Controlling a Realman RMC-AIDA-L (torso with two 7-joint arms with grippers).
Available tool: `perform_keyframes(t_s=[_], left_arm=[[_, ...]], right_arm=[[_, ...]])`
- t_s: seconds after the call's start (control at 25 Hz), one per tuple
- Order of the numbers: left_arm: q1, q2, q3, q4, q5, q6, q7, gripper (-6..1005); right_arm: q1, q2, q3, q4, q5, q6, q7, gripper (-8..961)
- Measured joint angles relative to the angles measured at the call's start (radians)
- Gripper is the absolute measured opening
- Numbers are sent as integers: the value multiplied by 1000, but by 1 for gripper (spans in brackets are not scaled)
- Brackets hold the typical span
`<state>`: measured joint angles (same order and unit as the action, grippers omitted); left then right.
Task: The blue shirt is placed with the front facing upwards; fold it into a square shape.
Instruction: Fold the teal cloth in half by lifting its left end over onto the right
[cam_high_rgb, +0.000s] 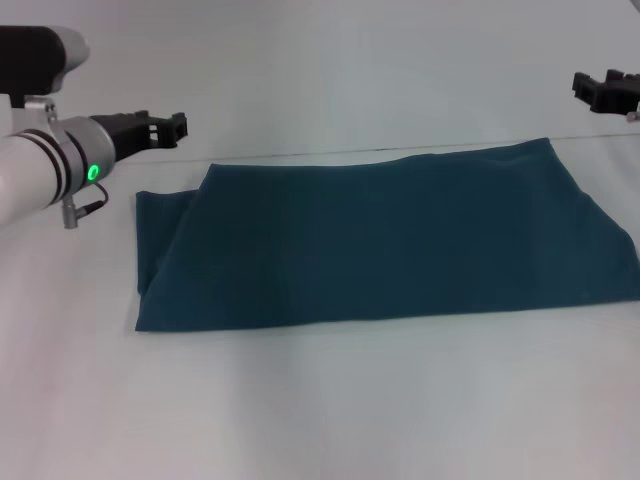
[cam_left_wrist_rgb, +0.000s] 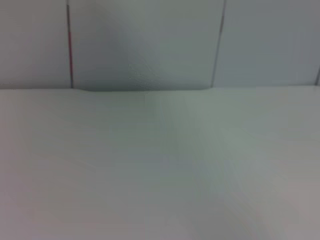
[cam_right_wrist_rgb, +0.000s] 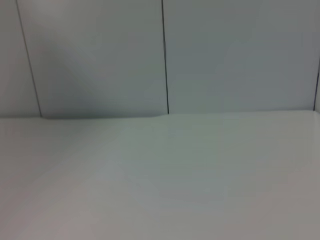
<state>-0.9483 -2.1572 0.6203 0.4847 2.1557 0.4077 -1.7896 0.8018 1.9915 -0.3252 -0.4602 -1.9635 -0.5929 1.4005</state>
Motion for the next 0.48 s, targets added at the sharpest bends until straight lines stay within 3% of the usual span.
perform_keyframes(t_s=[0.24, 0.36, 0.48], left_arm=[[24, 6, -4, 15, -29, -3, -11, 644], [56, 9, 4, 34, -30, 58, -46, 702], [84, 12, 6, 58, -30, 134, -66, 760]], right_arm=[[-20, -9, 0, -3, 15, -23, 6, 421], [-47, -13, 0, -3, 15, -70, 33, 664], [-92, -24, 0, -8, 13, -175, 82, 774]])
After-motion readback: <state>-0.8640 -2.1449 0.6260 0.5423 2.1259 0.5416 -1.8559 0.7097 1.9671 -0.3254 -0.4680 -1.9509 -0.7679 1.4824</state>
